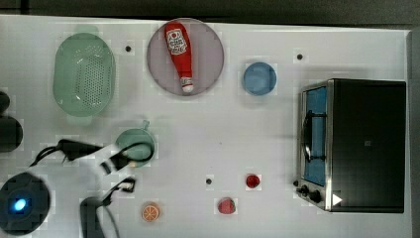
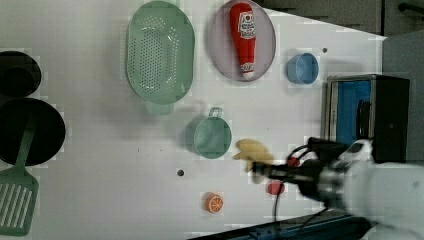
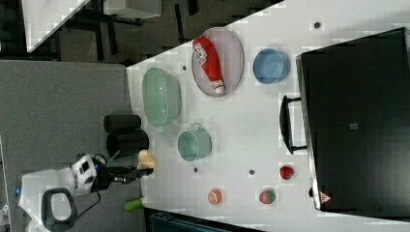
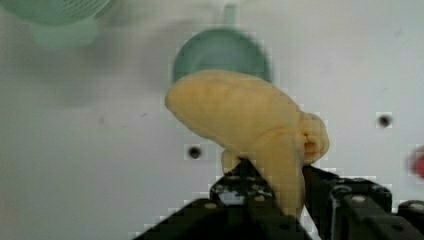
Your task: Pick Banana and place it in mug.
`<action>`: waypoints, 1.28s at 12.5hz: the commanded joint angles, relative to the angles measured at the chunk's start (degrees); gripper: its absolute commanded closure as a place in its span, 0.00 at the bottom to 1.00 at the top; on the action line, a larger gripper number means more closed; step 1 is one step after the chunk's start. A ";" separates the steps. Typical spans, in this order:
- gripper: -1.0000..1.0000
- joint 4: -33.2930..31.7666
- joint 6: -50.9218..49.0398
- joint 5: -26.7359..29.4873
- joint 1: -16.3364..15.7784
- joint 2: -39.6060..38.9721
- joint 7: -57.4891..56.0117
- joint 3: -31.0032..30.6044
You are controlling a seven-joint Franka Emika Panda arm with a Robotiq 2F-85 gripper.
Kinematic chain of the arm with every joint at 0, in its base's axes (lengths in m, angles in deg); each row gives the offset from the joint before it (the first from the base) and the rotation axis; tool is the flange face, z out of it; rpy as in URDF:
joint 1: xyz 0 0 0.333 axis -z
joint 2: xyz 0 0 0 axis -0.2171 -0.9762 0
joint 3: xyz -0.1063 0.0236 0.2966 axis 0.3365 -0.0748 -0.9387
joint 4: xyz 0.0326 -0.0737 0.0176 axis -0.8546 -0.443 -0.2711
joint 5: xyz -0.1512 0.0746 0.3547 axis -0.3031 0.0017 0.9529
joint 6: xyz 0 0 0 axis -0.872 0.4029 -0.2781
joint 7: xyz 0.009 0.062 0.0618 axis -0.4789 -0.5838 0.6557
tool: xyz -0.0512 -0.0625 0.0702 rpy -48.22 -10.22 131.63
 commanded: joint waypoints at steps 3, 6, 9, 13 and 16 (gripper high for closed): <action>0.73 -0.64 12.06 1.24 0.48 -11.69 13.01 2.20; 0.73 -0.34 18.28 0.30 0.54 -16.88 13.66 2.34; 0.61 -1.06 18.98 -4.33 0.62 -18.09 18.89 3.63; 0.15 -0.98 20.86 -4.76 0.64 -19.46 19.38 4.05; 0.00 0.56 21.36 -3.85 0.84 -18.39 19.51 5.06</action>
